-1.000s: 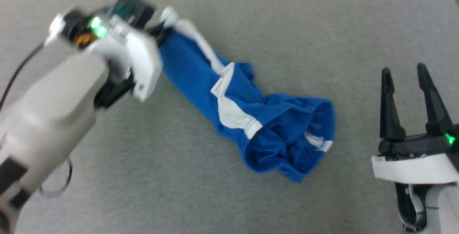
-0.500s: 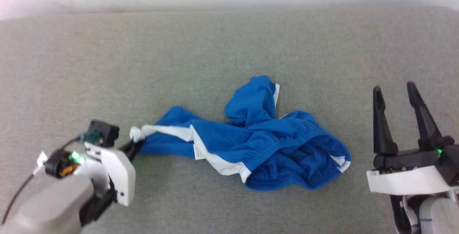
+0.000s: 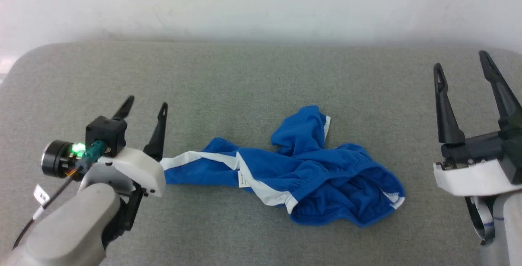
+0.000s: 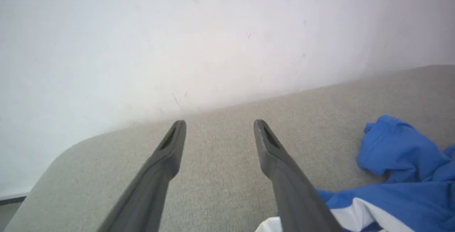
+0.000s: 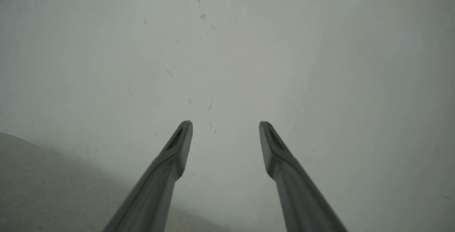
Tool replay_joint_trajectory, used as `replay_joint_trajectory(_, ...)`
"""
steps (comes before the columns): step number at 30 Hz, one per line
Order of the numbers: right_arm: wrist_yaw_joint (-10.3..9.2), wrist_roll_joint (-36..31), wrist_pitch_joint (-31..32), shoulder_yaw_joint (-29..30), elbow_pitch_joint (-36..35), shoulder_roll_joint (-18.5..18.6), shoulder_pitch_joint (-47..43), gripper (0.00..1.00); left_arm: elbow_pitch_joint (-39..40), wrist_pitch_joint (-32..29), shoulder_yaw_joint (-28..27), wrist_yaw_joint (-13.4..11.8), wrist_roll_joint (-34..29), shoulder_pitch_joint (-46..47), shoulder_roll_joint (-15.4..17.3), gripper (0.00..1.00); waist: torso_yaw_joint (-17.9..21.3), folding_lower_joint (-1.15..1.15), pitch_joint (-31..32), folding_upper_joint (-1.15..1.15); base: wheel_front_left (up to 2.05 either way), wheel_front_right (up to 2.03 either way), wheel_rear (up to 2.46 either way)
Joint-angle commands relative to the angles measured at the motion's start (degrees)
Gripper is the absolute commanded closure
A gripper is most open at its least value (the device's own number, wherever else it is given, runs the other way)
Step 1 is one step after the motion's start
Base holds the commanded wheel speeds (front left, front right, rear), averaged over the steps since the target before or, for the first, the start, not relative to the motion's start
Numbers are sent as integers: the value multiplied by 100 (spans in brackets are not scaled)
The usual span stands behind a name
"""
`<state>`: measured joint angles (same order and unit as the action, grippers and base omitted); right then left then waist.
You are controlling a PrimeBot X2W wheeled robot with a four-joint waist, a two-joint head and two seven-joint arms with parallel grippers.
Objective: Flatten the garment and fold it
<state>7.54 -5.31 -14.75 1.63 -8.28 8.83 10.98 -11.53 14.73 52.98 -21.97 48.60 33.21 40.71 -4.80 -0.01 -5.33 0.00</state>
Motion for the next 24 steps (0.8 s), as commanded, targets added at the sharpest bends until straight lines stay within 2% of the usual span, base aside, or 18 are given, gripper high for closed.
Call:
replay_joint_trajectory(1, -5, 150, -25, -112, 208, 136, 102, 0, 211, 24, -282, -236, -344, -305, -64, 0, -73, 1, 100, 0, 0, 0, 0)
replay_joint_trajectory(4, -5, 339, -25, -640, 677, 795, 397, 0, 667, 25, -965, -695, -1159, -851, -209, 0, -79, 1, 153, 0, 0, 0, 0)
replay_joint_trajectory(6, -5, 616, 120, -1127, 1064, 1230, 623, 0, 862, 26, -1344, -866, -1575, -1252, -363, 0, -84, 1, 180, 0, 0, 0, 0)
replay_joint_trajectory(10, -5, 1571, 1175, -2324, 1439, 2146, 1188, 0, 1173, 26, -2041, -1048, -2295, -1909, -732, 0, -117, 1, 176, 0, 0, 0, 0)
replay_joint_trajectory(14, -5, 3005, 2532, -3581, 1404, 2964, 1750, 0, 1387, 26, -2538, -1023, -2841, -2422, -1135, 0, -186, 1, 112, 0, 0, 0, 0)
replay_joint_trajectory(17, -5, 3924, 3502, -4350, 1379, 3432, 2146, 0, 1387, 26, -2861, -835, -3114, -2619, -1404, 0, -267, 1, 38, 0, 0, 0, 0)
replay_joint_trajectory(21, -5, 4682, 4214, -4851, 1512, 3629, 2495, 0, 1372, 27, -3119, -621, -3349, -2714, -1664, 0, -354, 1, -65, 0, 0, 0, 0)
replay_joint_trajectory(24, -5, 5049, 4608, -5263, 1830, 3638, 2817, 0, 1376, 27, -3314, -438, -3576, -2732, -1900, 0, -441, 1, -230, 0, 0, 0, 0)
